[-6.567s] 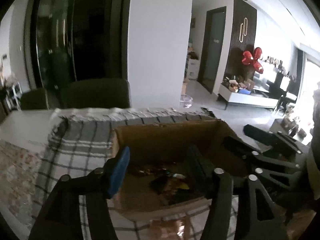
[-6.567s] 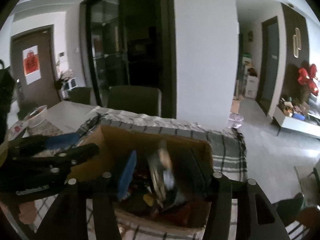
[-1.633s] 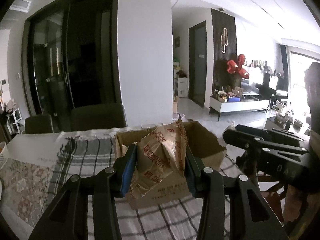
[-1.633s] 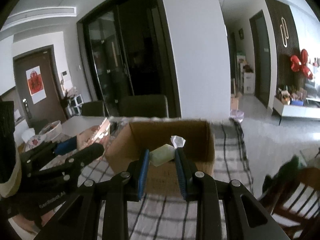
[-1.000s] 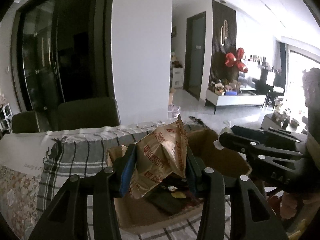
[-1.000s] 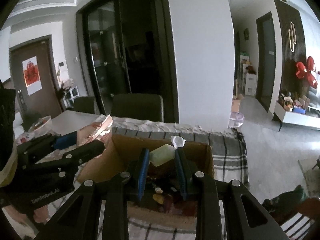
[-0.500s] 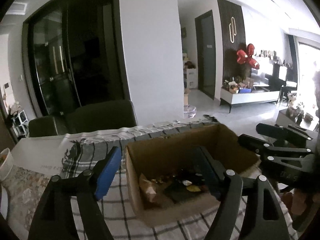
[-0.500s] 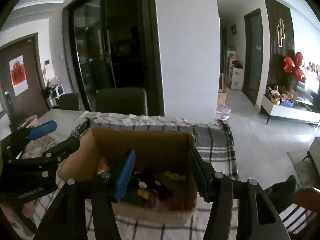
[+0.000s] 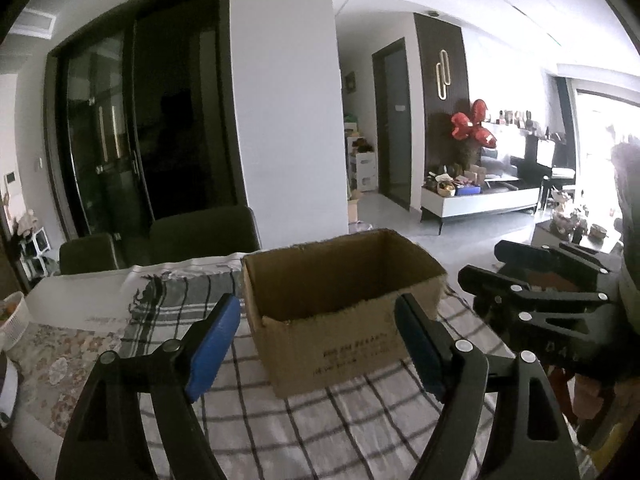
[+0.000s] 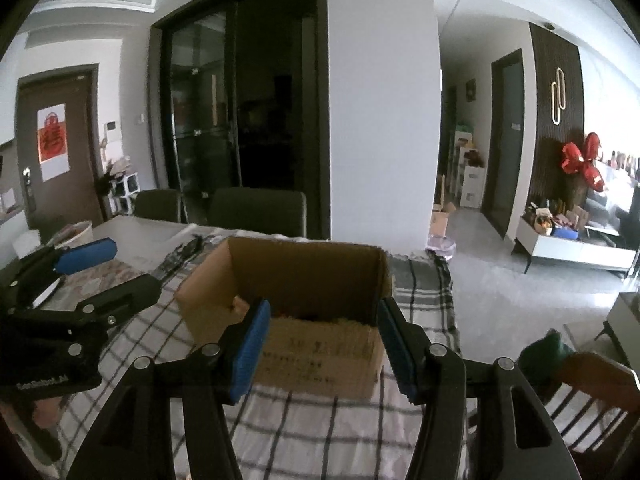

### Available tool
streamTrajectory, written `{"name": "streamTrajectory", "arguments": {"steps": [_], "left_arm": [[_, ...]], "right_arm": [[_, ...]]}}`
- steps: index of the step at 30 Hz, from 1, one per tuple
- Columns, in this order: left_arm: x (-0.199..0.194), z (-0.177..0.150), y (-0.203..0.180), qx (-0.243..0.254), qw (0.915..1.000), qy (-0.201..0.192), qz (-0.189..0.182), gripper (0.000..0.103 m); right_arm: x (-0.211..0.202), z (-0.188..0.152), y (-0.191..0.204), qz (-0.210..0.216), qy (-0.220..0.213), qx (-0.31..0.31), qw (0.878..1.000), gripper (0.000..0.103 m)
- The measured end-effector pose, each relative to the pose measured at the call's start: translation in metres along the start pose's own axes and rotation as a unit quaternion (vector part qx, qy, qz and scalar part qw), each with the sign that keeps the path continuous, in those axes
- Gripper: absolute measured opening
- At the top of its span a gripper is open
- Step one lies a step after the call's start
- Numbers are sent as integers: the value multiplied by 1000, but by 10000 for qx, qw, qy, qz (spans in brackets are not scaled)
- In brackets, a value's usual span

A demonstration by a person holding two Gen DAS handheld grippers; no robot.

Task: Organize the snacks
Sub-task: 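Withdraw both grippers from the box toward the last snacks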

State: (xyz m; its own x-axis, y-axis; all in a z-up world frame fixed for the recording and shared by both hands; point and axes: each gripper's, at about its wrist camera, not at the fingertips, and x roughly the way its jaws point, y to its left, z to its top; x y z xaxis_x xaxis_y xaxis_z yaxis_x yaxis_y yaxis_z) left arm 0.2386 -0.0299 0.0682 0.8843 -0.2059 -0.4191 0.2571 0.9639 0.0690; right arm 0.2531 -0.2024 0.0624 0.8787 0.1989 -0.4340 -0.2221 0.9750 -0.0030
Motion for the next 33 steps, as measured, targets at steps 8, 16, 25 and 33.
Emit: {"name": "streamTrajectory", "arguments": {"steps": [8,16,25,33], "left_arm": [[-29,-32,-10,106,9999,112,-35,79],[-38,-70,-22,329,9983,449,-157,79],[-36,-111,-37,766,9930,796,-420,76],[-19,-140,-47,1040,9846,1216,-703,69]], "right_arm": [[-23,-27,13,76,186,25,9998,57],[-31,-63,29,69,509,-195,9985,57],[-27,-107,35,260,1152,-178,9928,57],[-19,-143,37,342,1681,36,9852,57]]}}
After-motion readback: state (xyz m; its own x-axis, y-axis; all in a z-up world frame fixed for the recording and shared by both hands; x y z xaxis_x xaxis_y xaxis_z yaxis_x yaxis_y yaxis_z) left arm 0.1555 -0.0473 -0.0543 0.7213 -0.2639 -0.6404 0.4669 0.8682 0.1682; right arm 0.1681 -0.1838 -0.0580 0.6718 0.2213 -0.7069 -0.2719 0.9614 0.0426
